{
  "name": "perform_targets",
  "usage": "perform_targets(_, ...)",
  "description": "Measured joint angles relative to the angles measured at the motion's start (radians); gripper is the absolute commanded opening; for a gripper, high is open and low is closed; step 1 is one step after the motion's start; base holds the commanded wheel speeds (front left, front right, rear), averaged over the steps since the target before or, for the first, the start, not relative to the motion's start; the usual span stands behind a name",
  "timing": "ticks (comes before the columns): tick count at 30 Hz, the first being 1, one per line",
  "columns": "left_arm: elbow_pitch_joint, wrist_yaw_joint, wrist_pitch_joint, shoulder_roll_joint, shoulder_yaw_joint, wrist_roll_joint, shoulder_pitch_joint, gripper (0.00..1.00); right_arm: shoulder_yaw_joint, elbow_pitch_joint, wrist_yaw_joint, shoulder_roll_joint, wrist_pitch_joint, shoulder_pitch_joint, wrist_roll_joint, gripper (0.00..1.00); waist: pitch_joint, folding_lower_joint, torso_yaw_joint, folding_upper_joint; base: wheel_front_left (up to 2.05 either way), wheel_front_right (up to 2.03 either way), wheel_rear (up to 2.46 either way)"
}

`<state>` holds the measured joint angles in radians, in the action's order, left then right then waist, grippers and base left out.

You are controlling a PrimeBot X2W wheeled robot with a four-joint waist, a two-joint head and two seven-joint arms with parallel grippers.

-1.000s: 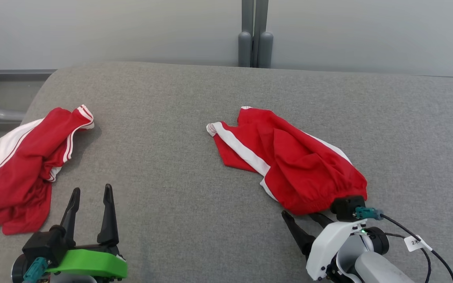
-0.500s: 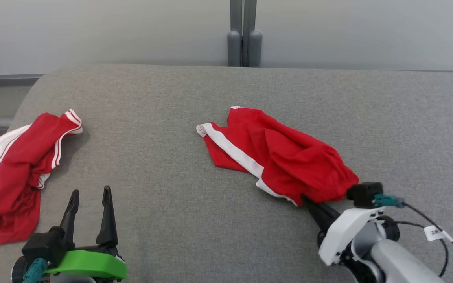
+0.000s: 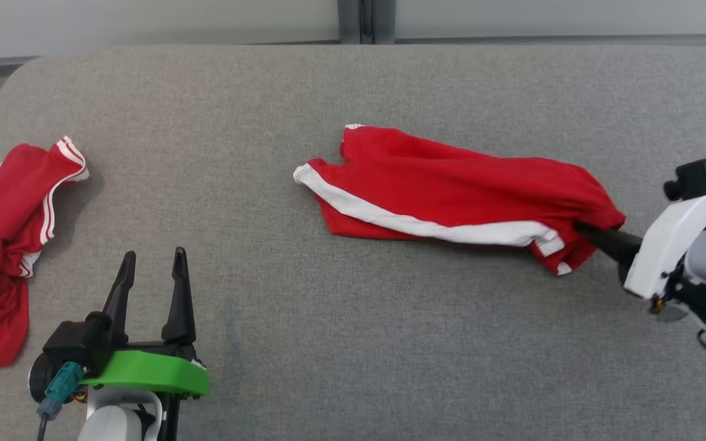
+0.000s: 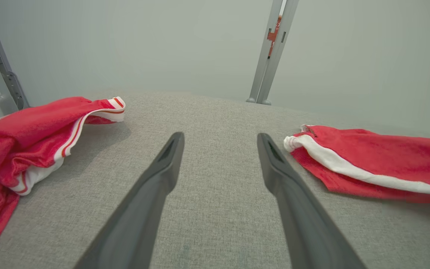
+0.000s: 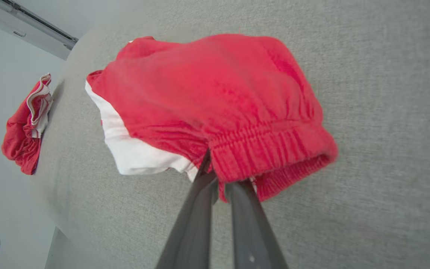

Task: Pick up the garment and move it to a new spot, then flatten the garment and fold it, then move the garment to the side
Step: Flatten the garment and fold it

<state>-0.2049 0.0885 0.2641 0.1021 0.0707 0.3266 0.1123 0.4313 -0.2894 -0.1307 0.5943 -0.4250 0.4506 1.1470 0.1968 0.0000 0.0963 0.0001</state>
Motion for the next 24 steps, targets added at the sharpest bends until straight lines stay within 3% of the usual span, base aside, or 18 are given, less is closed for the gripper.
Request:
perform_targets(6,-0.011,0.008,0.0,-0.012,0.007,-0.005,0.033,1.0,-0.014,-0.076,0.0,0.094,-0.077,0.123,-0.006,0.0,0.068,0.0,0.021,0.0,0.0,0.0,0.0)
perform_targets(10,-0.026,0.01,0.0,-0.02,0.013,-0.008,0.048,1.0,0.001,-0.167,0.0,0.099,-0.084,0.198,-0.036,0.04,0.097,0.0,0.044,0.0,0.0,0.0,0.0)
perform_targets(11,-0.03,0.013,0.0,-0.021,0.014,-0.008,0.05,1.0,0.007,-0.187,0.0,0.095,-0.079,0.214,-0.045,0.46,0.1,0.0,0.05,0.0,0.0,0.0,0.0)
perform_targets(12,-0.033,0.013,0.0,-0.022,0.015,-0.01,0.051,1.0,0.011,-0.202,0.0,0.091,-0.07,0.223,-0.049,1.0,0.102,0.0001,0.055,0.0,0.0,0.0,0.0)
perform_targets(18,-0.055,0.018,0.0,-0.027,0.007,-0.013,0.05,1.0,0.048,-0.246,0.0,0.052,-0.002,0.229,-0.051,1.0,0.073,0.0001,0.062,0.0,0.0,0.0,0.0)
perform_targets(24,-0.063,0.025,0.0,-0.022,-0.004,-0.019,0.026,1.0,0.064,-0.21,0.0,0.046,0.093,0.178,-0.059,1.0,0.013,0.0001,0.035,0.0,0.0,0.0,0.0)
